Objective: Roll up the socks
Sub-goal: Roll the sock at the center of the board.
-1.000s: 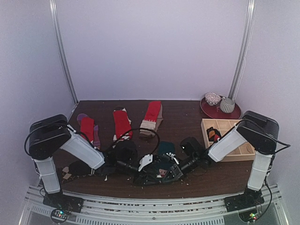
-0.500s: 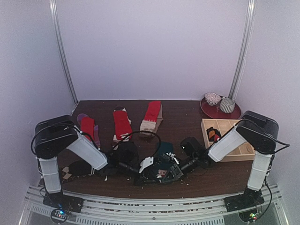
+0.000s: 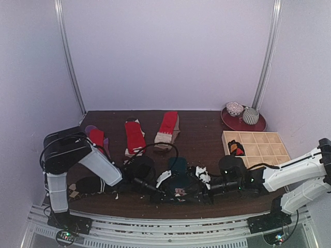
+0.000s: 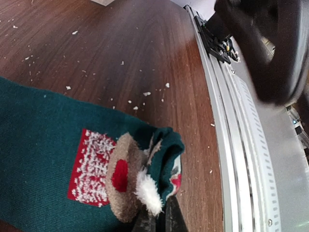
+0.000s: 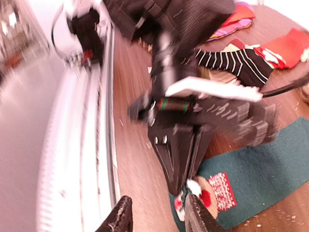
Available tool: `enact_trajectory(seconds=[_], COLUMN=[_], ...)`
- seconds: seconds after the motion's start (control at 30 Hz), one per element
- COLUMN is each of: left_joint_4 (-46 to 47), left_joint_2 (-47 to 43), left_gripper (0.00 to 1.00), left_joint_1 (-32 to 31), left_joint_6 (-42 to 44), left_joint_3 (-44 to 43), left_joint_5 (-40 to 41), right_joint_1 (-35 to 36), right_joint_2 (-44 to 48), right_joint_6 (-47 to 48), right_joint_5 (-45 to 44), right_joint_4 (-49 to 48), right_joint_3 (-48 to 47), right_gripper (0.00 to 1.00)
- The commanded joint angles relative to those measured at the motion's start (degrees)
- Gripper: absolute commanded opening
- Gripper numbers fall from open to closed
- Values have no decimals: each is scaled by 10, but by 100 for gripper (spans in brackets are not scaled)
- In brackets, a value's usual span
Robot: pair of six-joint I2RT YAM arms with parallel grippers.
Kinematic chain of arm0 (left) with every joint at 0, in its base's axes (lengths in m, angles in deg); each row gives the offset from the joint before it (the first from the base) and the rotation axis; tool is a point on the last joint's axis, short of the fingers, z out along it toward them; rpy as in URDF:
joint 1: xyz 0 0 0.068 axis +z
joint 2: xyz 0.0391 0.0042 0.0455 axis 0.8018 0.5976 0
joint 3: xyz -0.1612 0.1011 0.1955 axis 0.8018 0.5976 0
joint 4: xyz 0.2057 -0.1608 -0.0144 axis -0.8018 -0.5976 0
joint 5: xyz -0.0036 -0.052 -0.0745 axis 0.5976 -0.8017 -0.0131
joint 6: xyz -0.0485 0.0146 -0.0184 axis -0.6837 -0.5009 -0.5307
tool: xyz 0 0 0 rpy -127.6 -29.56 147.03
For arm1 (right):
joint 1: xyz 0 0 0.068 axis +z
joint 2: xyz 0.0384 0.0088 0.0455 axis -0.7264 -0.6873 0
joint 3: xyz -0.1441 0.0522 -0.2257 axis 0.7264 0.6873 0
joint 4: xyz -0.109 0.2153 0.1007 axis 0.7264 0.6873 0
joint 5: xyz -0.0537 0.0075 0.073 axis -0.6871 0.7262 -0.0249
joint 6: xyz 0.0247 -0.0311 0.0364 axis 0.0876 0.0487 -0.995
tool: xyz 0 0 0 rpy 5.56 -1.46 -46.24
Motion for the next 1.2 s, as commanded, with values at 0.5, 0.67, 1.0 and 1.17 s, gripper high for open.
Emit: enact_trajectory(seconds=[0.5, 0.67, 1.0, 1.17], left_joint_4=[-213, -214, -248, -235], left_joint_2=[60, 59, -34, -117], left_gripper=[0, 0, 44, 60], left_joint_1=[16, 21, 42, 50], left_joint_6=[-21, -18, 29, 61], left_joint_3=[18, 16, -2, -2], left_joint_5=[-4, -9, 47, 117], right_joint_1=[83, 84, 70, 36], right_joint_2=[-132, -170, -188, -202], right_joint_6=[247, 219, 32, -53], right_joint_5=[-216, -214, -134, -48], right_joint_4=[27, 59, 68, 63], right_joint_3=[-21, -43, -27, -9], right_gripper=[35, 30, 17, 14])
